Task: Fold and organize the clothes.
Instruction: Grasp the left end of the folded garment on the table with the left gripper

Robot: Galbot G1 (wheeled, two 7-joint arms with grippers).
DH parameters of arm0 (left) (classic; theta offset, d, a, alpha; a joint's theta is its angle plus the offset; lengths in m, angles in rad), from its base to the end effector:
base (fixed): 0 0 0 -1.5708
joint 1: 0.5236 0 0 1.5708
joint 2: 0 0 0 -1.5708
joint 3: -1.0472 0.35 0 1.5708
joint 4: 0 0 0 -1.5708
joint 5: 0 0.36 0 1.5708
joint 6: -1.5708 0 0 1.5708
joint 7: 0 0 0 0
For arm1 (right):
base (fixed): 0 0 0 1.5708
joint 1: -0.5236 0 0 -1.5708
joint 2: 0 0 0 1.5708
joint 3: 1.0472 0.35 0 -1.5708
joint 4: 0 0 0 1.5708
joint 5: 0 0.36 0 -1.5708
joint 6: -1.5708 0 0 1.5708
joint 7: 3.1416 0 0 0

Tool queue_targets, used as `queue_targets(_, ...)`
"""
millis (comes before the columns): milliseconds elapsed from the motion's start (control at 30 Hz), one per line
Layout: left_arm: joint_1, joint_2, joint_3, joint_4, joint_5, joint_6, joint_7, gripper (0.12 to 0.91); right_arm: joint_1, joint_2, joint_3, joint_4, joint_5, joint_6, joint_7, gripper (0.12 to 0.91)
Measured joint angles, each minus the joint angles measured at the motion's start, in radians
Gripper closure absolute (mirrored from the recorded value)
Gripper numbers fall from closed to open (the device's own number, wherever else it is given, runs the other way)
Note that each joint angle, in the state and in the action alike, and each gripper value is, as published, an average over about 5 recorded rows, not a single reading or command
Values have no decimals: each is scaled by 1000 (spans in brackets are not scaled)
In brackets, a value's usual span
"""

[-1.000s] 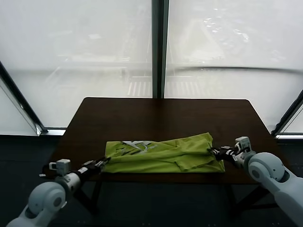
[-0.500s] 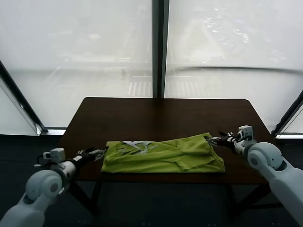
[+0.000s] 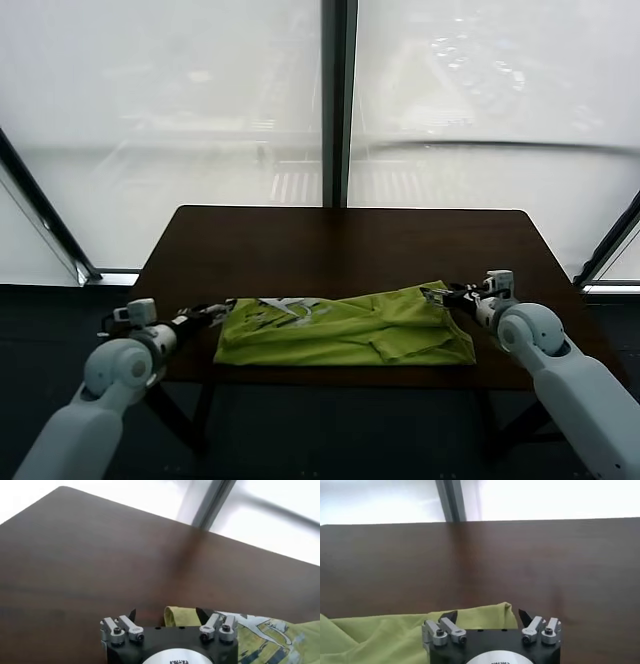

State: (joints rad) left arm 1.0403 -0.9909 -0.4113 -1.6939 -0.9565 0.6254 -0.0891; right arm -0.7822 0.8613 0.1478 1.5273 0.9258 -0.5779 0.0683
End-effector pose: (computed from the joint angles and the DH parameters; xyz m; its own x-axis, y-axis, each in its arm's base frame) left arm 0.3569 0.1341 -0.2753 -0.8023 0.2653 0.5347 0.0958 0.9414 -0.3233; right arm 0.4181 -0.1381 -0.2631 -0.7918 -0.2338 0.5643 -0.1892 0.9723 0.1374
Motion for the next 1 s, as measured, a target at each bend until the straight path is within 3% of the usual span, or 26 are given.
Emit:
queue_targets(100,-14,-5,11,13,6,-1,0,123,4,9,-3,-13,-8,5,-4,188)
queue_targets(233,-18,-6,18,18,9,-2,0,143,11,19,-5,-31,-18,13,-10,375)
queue_targets(300,-18,-6,20,16,11,-2,0,212,12,22,-6,-36,-20,15,-11,486)
queue_targets(433,-16,-6,24,9,15,0,0,447,11,22,-3,-37,-21,18,-11,739)
queue_targets(533,-16,-5,23,6,19,-2,0,636,5,20,5,-31,-20,23,-7,841)
queue_targets(600,-18,-5,21,6,21,-5,0,768,-1,20,13,-26,-20,25,-4,853)
queue_targets(700,-23,-4,16,9,22,-8,0,874,-13,20,29,-18,-20,28,-3,855)
queue_targets(1000,-28,-7,0,18,21,-15,1,882,-48,42,70,-9,-36,55,21,855)
